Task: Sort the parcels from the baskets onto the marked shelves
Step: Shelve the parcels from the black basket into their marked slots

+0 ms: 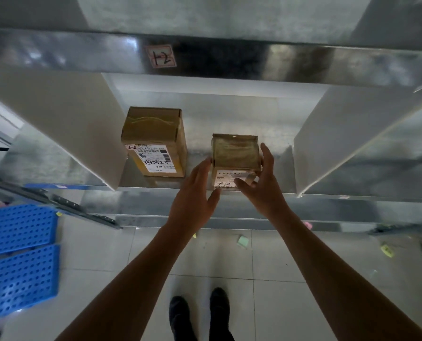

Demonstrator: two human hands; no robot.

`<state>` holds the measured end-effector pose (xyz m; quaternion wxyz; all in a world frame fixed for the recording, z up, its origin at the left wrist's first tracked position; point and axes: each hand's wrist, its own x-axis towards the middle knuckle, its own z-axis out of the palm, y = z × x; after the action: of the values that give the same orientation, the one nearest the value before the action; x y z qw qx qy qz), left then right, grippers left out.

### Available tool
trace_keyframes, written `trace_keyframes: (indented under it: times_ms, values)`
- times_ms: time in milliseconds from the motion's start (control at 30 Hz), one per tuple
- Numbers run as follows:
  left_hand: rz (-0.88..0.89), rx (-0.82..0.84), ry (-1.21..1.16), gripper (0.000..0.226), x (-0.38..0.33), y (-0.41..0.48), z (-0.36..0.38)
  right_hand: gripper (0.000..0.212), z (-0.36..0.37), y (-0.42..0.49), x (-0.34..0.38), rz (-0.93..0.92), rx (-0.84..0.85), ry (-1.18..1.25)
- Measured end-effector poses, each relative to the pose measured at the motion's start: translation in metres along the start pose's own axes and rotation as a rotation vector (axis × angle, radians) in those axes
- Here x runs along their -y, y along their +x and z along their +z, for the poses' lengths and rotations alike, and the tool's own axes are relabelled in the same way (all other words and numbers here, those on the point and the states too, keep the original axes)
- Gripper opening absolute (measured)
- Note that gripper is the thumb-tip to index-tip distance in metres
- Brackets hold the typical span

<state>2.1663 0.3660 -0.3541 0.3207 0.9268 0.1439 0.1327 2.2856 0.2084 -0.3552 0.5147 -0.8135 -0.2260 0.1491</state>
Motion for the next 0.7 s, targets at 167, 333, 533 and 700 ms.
trace_keyframes:
  times_ms: [167, 333, 533, 700]
  values:
    - [0.142, -0.19, 0.084, 0.051, -0.005, -0.01, -0.052, 0.106, -0.005, -0.016, 0.021, -0.116, -0.054, -0.21]
    - [0.215, -0.213, 0.289, 0.049, 0.011, 0.034, -0.099, 0.091, 0.0, 0.006, 0.043, -0.269, -0.008, -0.585]
    - [0.086, -0.002, 0.584, 0.063, 0.041, 0.076, -0.118, 0.076, 0.024, 0.029, 0.049, -0.232, 0.04, -0.852]
    - [0.063, 0.029, 0.628, 0.068, 0.043, 0.079, -0.115, 0.075, 0.038, 0.044, 0.053, -0.19, 0.036, -0.847]
